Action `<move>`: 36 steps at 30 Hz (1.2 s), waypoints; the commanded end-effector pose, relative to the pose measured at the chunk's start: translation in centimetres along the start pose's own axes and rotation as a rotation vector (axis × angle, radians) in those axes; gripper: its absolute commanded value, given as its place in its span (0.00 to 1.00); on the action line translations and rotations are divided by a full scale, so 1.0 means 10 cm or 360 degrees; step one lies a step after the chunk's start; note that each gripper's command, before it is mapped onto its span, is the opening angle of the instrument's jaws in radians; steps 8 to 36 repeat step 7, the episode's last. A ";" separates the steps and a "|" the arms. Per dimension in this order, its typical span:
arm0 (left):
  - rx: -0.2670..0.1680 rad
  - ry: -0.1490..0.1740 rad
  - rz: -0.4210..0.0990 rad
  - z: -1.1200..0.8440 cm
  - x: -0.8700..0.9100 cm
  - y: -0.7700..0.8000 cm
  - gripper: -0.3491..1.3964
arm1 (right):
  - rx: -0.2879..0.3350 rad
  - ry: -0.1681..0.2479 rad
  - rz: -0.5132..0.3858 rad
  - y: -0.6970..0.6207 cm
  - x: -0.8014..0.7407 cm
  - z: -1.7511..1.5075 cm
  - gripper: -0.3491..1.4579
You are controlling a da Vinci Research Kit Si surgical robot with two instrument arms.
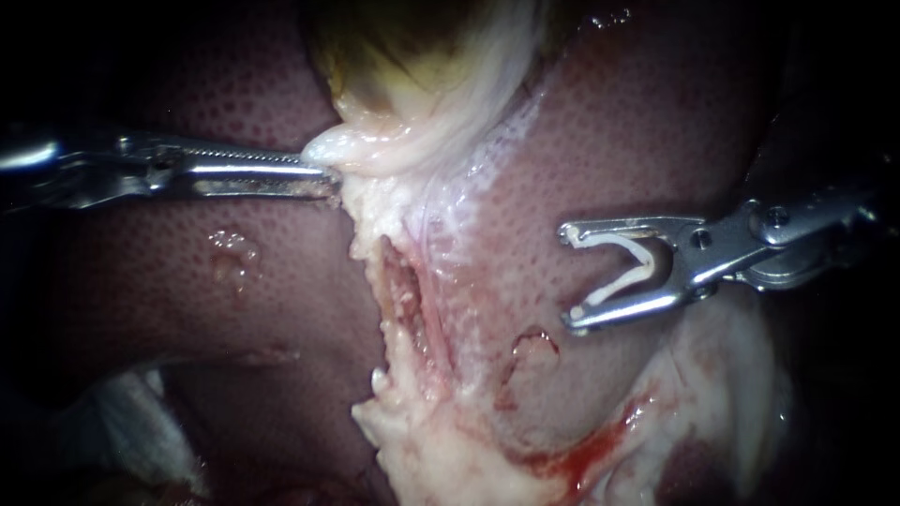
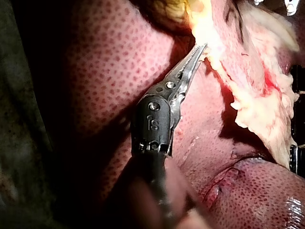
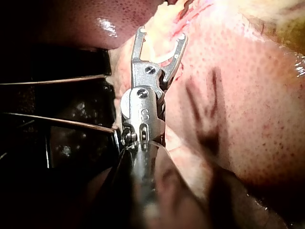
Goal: Grabbing gallbladder
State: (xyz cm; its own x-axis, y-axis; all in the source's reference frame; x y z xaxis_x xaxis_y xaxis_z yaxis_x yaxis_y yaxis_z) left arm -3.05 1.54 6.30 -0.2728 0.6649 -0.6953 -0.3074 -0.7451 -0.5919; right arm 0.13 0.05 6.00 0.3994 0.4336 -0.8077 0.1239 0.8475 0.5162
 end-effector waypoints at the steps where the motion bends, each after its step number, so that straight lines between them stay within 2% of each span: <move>1: 0.0001 0.0000 0.0001 0.001 -0.001 0.000 0.00 | 0.0000 0.0000 0.0000 0.000 0.000 0.000 0.53; 36: 0.0002 0.0000 0.0001 0.002 -0.001 -0.001 0.00 | 0.0000 0.0000 0.0000 0.000 0.000 -0.001 0.53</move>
